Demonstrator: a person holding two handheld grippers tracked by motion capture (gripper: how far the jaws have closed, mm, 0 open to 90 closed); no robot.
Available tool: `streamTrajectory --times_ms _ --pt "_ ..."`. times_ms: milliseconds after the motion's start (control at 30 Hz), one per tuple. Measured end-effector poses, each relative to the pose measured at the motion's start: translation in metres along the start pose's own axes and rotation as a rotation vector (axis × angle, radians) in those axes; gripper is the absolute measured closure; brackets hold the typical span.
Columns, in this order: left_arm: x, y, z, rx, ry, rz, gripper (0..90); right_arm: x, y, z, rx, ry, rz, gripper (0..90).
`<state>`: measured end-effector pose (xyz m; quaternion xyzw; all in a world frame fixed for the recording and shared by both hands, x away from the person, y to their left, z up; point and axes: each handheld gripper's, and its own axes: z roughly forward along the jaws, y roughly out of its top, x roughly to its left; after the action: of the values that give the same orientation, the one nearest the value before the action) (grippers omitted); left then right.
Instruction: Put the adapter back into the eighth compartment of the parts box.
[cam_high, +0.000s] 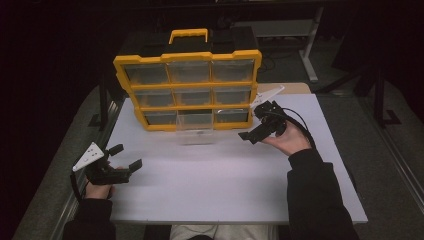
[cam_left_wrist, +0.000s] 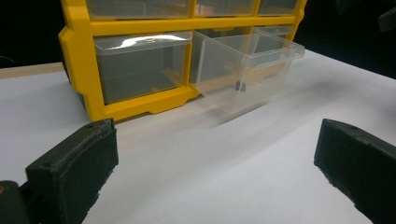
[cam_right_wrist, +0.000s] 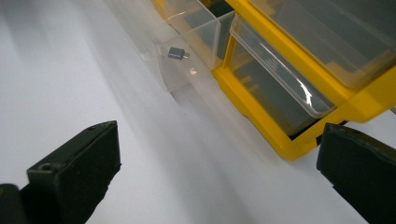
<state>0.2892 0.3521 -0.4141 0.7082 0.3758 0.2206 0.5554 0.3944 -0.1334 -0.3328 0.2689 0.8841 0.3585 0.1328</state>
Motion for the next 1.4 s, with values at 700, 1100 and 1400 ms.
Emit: streamTrajectory --times_ms 700,1100,1400 --pt "0.0 0.0 0.0 0.002 0.002 0.0 0.0 0.005 -0.038 -0.014 -0.03 -0.031 0.029 0.0" --pt "0.0 0.0 0.0 0.004 0.002 0.001 0.0 0.003 -0.057 -0.024 -0.081 -0.023 0.08 0.0" --pt "0.0 0.0 0.0 0.007 0.002 0.001 0.0 0.001 -0.092 -0.031 -0.118 -0.022 0.15 0.0"
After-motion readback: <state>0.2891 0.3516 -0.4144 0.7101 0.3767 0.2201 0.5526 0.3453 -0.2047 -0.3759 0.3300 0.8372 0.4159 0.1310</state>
